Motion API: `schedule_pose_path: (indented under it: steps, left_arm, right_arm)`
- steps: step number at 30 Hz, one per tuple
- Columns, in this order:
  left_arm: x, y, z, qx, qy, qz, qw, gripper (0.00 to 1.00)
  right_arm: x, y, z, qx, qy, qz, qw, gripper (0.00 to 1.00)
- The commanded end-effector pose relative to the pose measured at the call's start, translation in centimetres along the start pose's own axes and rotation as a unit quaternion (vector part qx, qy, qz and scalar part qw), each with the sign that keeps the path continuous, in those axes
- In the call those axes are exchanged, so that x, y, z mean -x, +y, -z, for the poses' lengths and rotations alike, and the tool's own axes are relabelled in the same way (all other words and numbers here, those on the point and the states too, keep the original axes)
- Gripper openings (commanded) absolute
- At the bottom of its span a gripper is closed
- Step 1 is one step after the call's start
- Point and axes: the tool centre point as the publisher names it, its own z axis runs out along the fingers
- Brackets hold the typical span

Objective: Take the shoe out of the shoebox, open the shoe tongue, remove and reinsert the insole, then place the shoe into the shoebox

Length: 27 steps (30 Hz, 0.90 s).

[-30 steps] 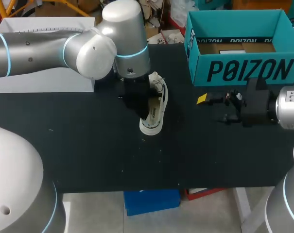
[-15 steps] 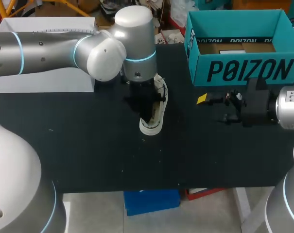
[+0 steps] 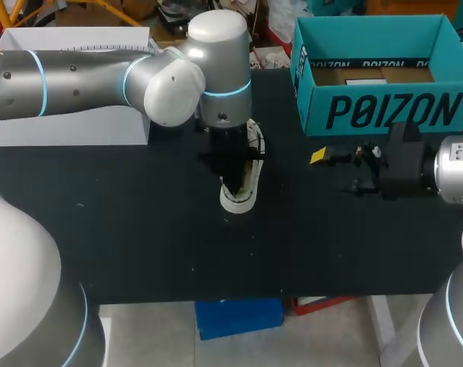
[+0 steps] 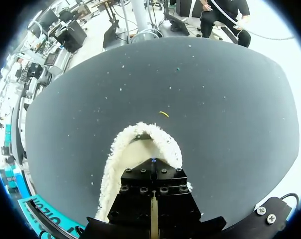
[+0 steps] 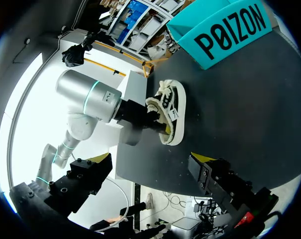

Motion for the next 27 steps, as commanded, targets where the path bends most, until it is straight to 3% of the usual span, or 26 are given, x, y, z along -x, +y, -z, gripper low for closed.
schedule_pose_path:
  steps: [1, 10, 16, 20, 27]
  left_arm:
    - [-0.1, -0.2, 0.9, 0.011, -0.006, -0.003, 1.0, 0.0]
    - [-0.5, -1.1, 5.2, 0.041, -0.023, 0.0, 0.999, 0.0]
    - [-1.4, -1.1, 7.1, 0.052, -0.068, 0.034, 0.996, 0.0]
    - [-2.1, -1.1, 8.1, 0.053, -0.113, 0.066, 0.99, 0.0]
    - [-3.3, 0.0, 9.8, 0.054, -0.238, 0.16, 0.956, 0.0]
  right_arm:
    - [-0.1, 0.0, -0.1, 0.0, -0.001, 0.0, 1.0, 1.0]
    - [-0.1, 0.0, -0.1, 0.0, -0.001, 0.0, 1.0, 1.0]
    - [-0.1, 0.0, -0.1, 0.0, -0.001, 0.0, 1.0, 1.0]
    - [-0.1, 0.0, -0.1, 0.0, -0.001, 0.0, 1.0, 1.0]
    - [-0.1, 0.0, -0.1, 0.0, -0.001, 0.0, 1.0, 1.0]
